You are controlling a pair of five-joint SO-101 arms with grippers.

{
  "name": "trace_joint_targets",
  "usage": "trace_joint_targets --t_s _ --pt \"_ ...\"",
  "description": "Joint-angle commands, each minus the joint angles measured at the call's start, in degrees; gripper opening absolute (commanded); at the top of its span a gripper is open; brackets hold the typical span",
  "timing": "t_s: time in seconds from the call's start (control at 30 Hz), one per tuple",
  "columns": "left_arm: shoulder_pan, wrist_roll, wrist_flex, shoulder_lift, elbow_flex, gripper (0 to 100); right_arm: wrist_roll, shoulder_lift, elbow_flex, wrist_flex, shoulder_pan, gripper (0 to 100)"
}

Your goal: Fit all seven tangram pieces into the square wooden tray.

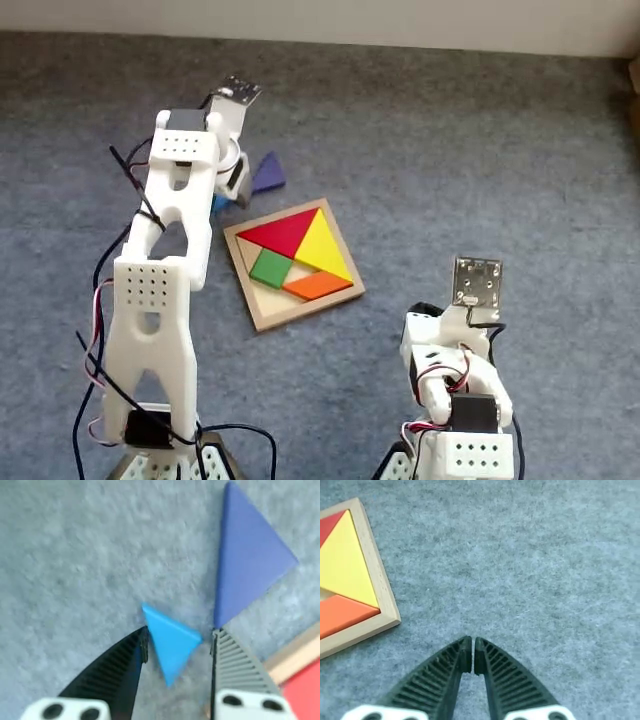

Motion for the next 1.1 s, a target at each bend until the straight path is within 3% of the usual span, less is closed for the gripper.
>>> trace_joint_targets --t_s 0.0,0.23,0.5,1.07 --pt "0.13 3.16 -5.36 -1.19 -1.19 19 -0.26 -1.1 6.55 -0.04 0.66 3.1" --pt "0.22 4.4 -5.98 1.27 -1.27 19 -0.26 -1.1 6.55 -0.04 0.66 3.1" --pt "0.31 4.31 1.23 -0.22 -1.36 19 -0.26 -1.1 6.55 -0.04 0.66 3.1" --pt "0.04 4.31 5.98 -0.22 -1.36 19 -0.26 -1.1 6.55 -0.04 0.66 3.1"
